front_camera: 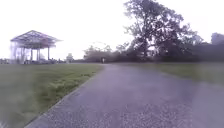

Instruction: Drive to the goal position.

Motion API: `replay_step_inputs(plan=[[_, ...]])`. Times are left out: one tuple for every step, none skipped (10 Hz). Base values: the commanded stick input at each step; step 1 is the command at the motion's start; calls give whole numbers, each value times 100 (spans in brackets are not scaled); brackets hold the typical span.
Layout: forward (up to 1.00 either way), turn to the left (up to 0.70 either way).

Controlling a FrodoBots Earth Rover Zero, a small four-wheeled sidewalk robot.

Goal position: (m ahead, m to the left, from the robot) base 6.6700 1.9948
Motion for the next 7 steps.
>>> replay_step_inputs(plan=[[70, -35], [70, -35], [70, -35], [70, -35], [70, -35], [70, 0], [70, 0]])
